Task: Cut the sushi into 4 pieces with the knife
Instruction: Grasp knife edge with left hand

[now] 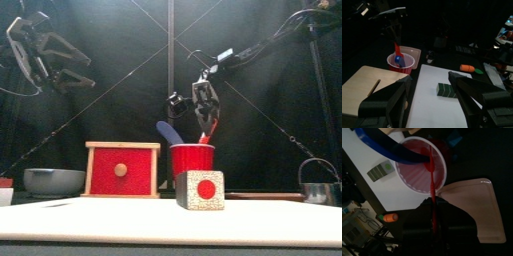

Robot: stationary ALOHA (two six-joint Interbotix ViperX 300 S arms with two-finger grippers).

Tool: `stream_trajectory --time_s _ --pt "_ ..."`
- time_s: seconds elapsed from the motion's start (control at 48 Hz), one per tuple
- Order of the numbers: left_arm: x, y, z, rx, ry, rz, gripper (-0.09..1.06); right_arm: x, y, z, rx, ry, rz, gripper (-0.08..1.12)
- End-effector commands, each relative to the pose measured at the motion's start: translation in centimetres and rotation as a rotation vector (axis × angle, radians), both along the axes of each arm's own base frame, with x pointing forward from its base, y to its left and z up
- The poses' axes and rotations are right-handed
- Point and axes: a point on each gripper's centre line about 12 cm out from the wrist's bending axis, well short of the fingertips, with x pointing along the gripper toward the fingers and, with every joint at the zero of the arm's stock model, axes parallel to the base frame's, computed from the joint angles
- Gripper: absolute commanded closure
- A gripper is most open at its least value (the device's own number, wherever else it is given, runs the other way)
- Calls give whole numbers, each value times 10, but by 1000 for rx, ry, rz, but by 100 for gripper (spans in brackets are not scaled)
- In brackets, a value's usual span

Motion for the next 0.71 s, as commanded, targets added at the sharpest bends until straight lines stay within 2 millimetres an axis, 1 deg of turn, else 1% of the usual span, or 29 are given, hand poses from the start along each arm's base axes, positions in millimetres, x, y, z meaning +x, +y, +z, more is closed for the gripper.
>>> stream_trajectory --time_s 0.021,0.188,0.333,0.583,0.708 --pt "3 1 7 2 -21 3 2 1 1 42 -42 -73 6 98" --pt "3 1 7 2 -21 3 2 -4 8 83 -77 -121 -11 98" --pt "3 1 7 4 -21 2 2 -13 24 106 -96 -144 9 98" --pt "4 1 10 9 -37 3 2 -26 59 139 -154 -216 60 98" --pt "4 1 13 17 -56 4 2 -28 84 156 -196 -288 95 98"
